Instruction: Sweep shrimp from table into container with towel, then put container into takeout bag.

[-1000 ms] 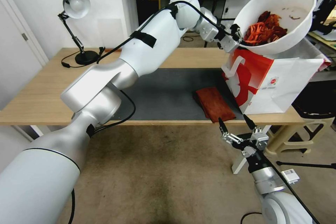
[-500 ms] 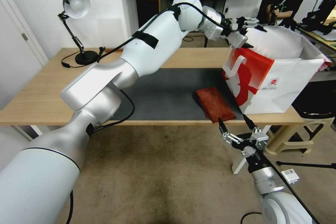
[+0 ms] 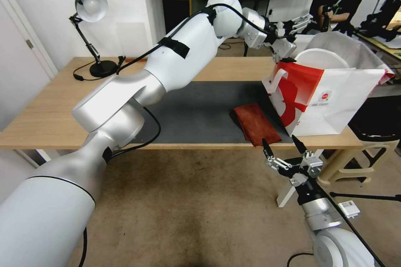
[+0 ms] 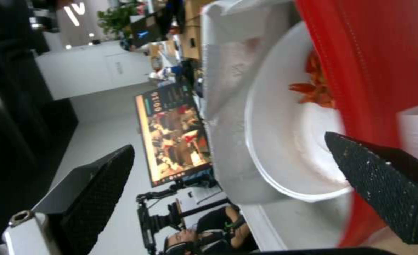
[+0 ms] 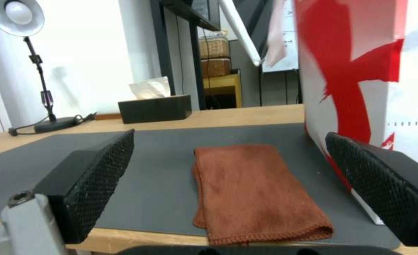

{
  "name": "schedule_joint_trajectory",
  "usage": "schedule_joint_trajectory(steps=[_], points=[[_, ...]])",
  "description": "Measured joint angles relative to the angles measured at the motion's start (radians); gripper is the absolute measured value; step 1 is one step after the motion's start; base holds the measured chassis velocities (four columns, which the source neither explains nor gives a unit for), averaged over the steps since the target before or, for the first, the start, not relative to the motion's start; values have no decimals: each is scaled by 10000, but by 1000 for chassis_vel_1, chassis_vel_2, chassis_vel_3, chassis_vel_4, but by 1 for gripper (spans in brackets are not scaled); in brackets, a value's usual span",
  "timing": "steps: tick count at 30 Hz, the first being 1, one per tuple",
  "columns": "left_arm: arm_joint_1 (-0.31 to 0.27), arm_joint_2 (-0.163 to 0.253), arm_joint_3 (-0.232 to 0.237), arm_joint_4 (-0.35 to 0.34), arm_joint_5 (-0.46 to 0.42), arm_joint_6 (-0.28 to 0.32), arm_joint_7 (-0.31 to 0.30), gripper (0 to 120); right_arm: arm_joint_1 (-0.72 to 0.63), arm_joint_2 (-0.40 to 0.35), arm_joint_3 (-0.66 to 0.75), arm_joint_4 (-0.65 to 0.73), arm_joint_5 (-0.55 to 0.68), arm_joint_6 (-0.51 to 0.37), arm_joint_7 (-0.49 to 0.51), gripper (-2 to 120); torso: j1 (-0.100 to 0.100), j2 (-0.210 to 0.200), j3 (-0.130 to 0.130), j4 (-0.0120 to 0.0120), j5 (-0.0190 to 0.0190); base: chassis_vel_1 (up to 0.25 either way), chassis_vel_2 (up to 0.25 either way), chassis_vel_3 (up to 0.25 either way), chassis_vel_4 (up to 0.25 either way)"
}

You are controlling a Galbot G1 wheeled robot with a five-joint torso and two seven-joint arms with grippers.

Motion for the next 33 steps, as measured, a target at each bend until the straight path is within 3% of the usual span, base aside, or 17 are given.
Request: schedule_joint_trajectory(steps=[5,7,8,9,11,12,13,14,15,16,17,18,19,20,22,33], points=[[-110,1,226,-104,-904,411,-549,100,6,36,9,26,13,0,4,100,0,0,0,0,1,0,0,0,0],[-186,55,621,-272,-1898,936,-1390,100,4,63,21,66,16,0,18,100,0,0,0,-7,1,0,0,0,0],[-198,290,854,-419,-2553,1270,-1928,100,9,76,25,84,15,-8,25,100,-1,0,-1,-15,5,0,0,0,0],[-198,290,854,-419,-2553,1270,-1928,100,9,76,25,84,15,-8,25,100,-1,0,-1,-15,5,0,0,0,0],[-107,1059,1266,-714,-4154,2069,-2963,100,19,95,31,127,16,-39,39,100,-1,0,0,0,0,0,0,0,0],[-107,1059,1266,-714,-4154,2069,-2963,100,19,95,31,127,16,-39,39,100,-1,0,0,0,0,0,0,0,0],[0,1445,1491,-911,-4938,2509,-3755,100,39,105,23,145,14,-52,41,100,-1,0,1,6,-4,0,0,0,0],[31,1551,1563,-963,-5167,2625,-4014,100,45,106,18,147,14,-56,41,100,-1,0,1,7,-5,0,0,0,0],[124,1823,1764,-1151,-5901,2989,-4834,100,64,109,7,151,11,-74,43,100,0,0,1,10,-6,0,0,0,0],[124,1823,1764,-1151,-5901,2989,-4834,100,64,109,7,151,11,-74,43,100,0,0,1,10,-6,0,0,0,0],[273,2155,2007,-1624,-7015,3739,-5888,100,99,104,-12,169,10,-109,48,100,0,1,0,7,-6,0,0,0,0],[378,2343,2165,-2006,-7730,4302,-6461,100,113,93,-22,179,10,-128,54,100,-1,0,0,3,-4,0,0,0,0],[378,2343,2165,-2006,-7730,4302,-6461,100,113,93,-22,179,10,-128,54,100,-1,0,0,3,-4,0,0,0,0],[448,2463,2260,-2277,-8156,4668,-6826,100,125,84,-26,183,9,-143,57,100,-1,0,0,-2,-1,0,0,0,0],[800,2863,2404,-3401,-9484,6111,-8072,100,173,65,-46,193,10,-184,81,100,0,0,0,-1,-2,0,0,0,0],[1384,3307,1998,-4846,-10842,7767,-9730,100,207,130,-46,258,-4,-212,105,100,-1,1,0,-6,2,0,0,0,0]])
